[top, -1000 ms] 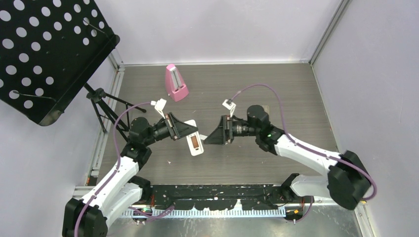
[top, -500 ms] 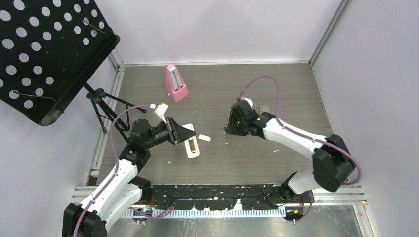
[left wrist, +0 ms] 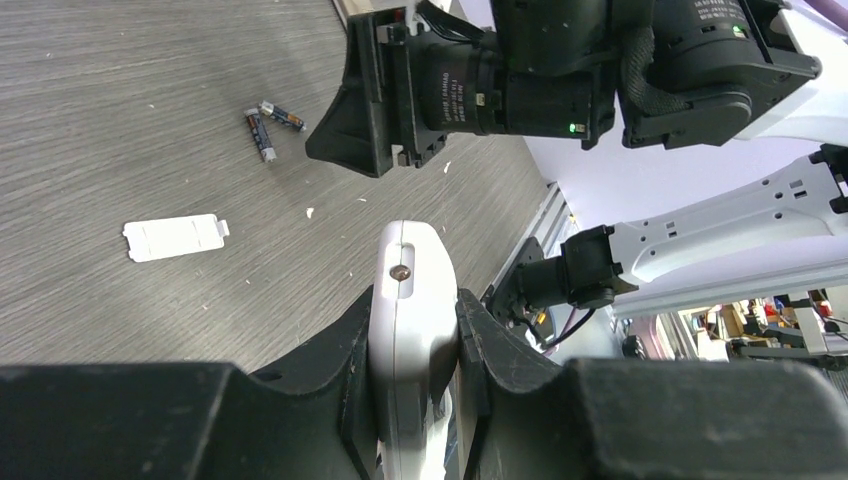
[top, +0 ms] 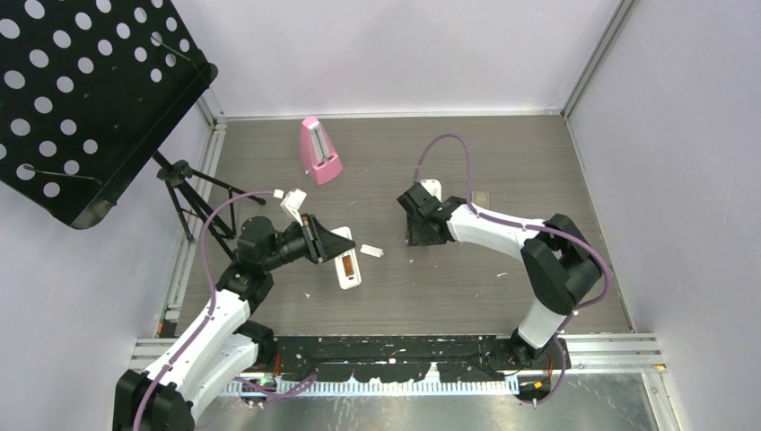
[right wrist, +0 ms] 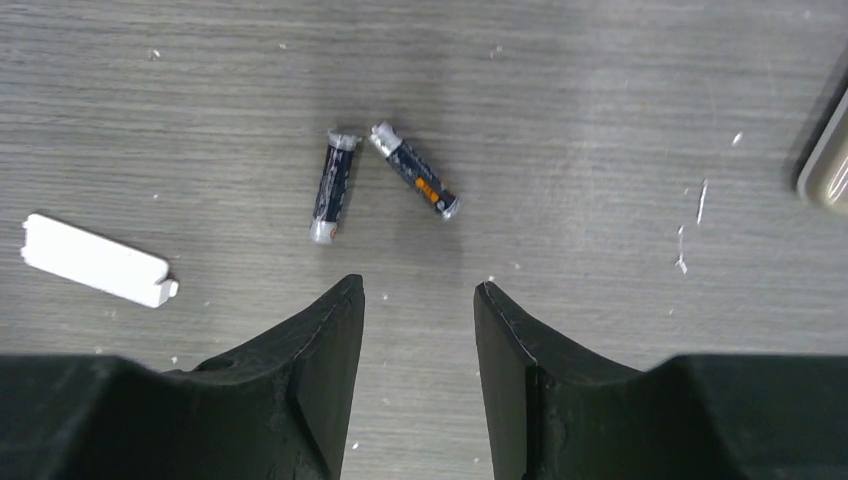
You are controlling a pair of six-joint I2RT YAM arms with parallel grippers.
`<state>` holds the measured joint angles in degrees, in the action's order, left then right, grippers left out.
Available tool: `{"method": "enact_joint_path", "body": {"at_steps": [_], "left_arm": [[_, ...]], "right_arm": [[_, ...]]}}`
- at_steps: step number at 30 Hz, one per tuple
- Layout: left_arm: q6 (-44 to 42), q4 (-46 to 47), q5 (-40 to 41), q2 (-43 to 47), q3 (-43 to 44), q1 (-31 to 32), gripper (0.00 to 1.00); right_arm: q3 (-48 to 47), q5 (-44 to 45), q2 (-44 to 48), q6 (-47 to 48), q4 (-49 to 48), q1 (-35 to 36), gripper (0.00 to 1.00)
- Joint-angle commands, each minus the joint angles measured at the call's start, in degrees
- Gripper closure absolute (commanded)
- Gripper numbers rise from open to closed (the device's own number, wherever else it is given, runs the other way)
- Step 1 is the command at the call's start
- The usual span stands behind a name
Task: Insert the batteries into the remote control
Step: Pick up the battery from the center of the board.
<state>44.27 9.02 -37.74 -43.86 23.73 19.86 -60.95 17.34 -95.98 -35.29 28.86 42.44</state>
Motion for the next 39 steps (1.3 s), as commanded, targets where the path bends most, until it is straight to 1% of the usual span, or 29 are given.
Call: {"method": "enact_joint_path", "body": {"at_steps": [1,3,7,13,16,18,21,23,28,30,32,36,39], "left_arm": [[-1.4,1.3,-1.5,0.0,1.2,-0.2,1.00],[-1.3,1.4,-1.9,-0.2,1.3,-0.2,1.00],[-1.0,1.6,-2.5,-0.4,1.3,-0.2,1.00],[-0.8,0.9,-2.8,-0.1,1.4,-0.2,1.00],[-0.7,0.7,-2.7,0.2,1.4,-0.2,1.00],[-0.6,0.7,-2.7,0.1,1.5,-0.2,1.00],[-0.5,0.5,-2.7,-0.1,1.6,-0.2,1.00],[-0.3,0.5,-2.7,-0.1,1.5,-0.2,1.00],[2.3,1.8,-2.9,-1.1,1.6,-0.2,1.00],[3.5,2.0,-2.9,-1.7,1.8,-0.2,1.00],[4.9,3.5,-2.8,-2.3,1.6,-0.2,1.00],[7.3,8.3,-1.6,-3.8,0.4,0.0,1.00],[7.9,11.1,-0.4,-5.1,0.4,0.4,1.00]], "right_arm": [[-5.6,2.8,-4.2,9.0,1.6,0.0,0.50],[-6.8,1.1,-5.9,10.7,1.8,-0.5,0.50],[-8.6,0.9,-8.8,12.1,1.8,-1.5,0.49],[-9.3,-0.9,-10.8,14.5,0.9,-3.9,0.49],[-10.1,-4.1,-12.5,17.1,0.3,-4.7,0.50],[-10.8,-6.1,-13.8,18.2,0.3,-5.0,0.51],[-11.3,-7.2,-15.2,18.9,0.5,-5.3,0.56],[-11.3,-7.3,-15.6,19.2,0.4,-5.5,0.62],[-11.1,-6.2,-16.5,17.5,1.5,-6.0,0.85],[-10.1,-4.0,-15.7,16.0,1.4,-6.0,0.89],[-8.0,-1.9,-13.1,14.7,0.3,-6.0,0.91],[-3.3,1.5,-4.2,13.7,-4.2,-5.1,0.92],[-0.2,3.0,3.9,13.8,-7.8,-2.2,0.92]]}}
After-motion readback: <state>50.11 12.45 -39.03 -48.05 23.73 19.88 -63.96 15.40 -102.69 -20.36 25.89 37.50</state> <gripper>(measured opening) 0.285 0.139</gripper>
